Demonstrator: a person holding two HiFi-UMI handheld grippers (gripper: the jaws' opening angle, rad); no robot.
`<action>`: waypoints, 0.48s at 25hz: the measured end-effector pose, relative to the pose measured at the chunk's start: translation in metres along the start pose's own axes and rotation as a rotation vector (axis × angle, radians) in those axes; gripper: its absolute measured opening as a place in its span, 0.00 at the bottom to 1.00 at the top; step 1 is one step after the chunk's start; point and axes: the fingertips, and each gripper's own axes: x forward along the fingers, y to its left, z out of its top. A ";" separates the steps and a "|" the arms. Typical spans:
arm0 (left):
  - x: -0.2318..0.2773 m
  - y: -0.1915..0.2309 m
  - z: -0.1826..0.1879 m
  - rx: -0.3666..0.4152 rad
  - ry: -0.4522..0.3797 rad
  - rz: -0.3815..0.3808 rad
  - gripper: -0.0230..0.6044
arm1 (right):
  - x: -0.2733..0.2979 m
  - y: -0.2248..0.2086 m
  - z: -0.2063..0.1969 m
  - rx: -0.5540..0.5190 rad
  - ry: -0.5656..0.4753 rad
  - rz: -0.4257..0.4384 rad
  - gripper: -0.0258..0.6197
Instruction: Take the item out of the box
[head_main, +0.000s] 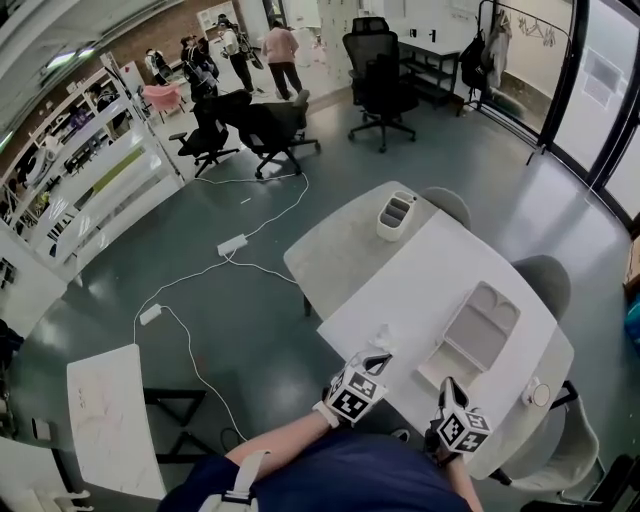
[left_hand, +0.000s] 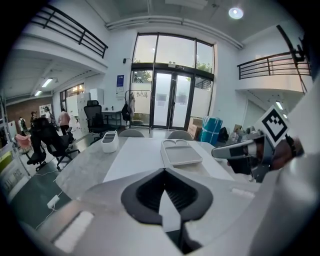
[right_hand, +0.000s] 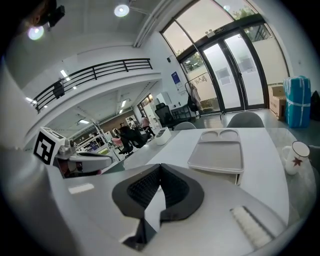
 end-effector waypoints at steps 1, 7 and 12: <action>-0.002 -0.003 0.003 0.005 -0.004 0.000 0.04 | -0.001 -0.001 0.001 0.001 -0.004 0.003 0.04; -0.003 -0.015 0.010 0.023 -0.014 -0.008 0.04 | -0.007 -0.007 0.008 0.005 -0.026 0.010 0.04; -0.004 -0.031 0.026 0.053 -0.032 -0.037 0.04 | -0.020 -0.012 0.025 0.009 -0.067 0.009 0.04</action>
